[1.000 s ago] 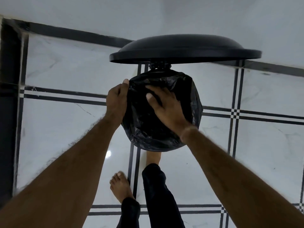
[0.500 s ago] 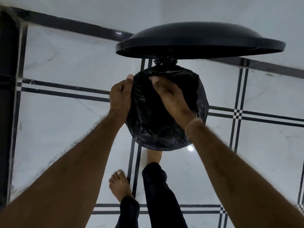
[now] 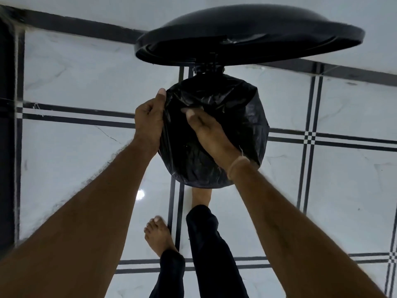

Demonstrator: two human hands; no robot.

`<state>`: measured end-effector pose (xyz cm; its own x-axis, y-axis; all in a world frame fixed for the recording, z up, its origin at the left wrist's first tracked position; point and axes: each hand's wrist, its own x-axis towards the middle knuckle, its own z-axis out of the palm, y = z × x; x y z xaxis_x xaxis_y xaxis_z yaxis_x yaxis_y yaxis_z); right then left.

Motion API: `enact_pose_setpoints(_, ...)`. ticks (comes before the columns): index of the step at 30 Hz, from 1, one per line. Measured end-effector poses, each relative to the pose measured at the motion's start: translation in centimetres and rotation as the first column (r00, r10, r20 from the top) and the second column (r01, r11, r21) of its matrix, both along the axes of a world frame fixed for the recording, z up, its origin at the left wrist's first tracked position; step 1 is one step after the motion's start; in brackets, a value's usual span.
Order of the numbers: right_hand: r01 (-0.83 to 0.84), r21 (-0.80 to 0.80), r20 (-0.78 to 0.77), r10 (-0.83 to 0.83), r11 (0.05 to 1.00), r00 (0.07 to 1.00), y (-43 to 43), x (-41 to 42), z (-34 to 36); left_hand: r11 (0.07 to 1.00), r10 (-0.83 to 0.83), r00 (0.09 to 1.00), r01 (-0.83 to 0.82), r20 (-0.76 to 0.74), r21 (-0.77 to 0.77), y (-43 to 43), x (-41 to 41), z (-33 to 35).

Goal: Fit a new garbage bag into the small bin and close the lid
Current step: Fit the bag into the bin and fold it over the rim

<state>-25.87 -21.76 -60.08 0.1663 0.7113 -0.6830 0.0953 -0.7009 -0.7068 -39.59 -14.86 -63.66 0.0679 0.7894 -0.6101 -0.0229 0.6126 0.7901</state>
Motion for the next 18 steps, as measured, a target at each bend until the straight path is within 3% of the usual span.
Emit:
enact_pose_setpoints(4, -0.243, -0.146, -0.234, 0.205, 0.959, 0.950, -3.9, 0.0, 2.6, 1.000, -0.002, 1.000, 0.002, -0.012, 0.024, -0.1, -0.1, -0.1)
enact_pose_setpoints(9, -0.157, -0.255, -0.338, 0.065, 0.954, 0.939, -1.9, -0.5, -1.6, 0.999, 0.001, 0.999, 0.001, -0.034, 0.048, -0.1, -0.2, -0.7)
enact_pose_setpoints(13, -0.018, -0.256, -0.214, -0.038, 0.967, 0.976, -0.2, -1.7, -3.5, 0.999, 0.017, 0.998, -0.014, -0.061, 0.048, 0.1, -0.2, -1.0)
enact_pose_setpoints(18, -0.225, -0.170, 0.102, 0.245, 0.959, 0.964, -4.7, -0.8, -0.5, 0.997, -0.003, 0.999, 0.007, -0.054, 0.073, -0.2, -0.1, -0.7)
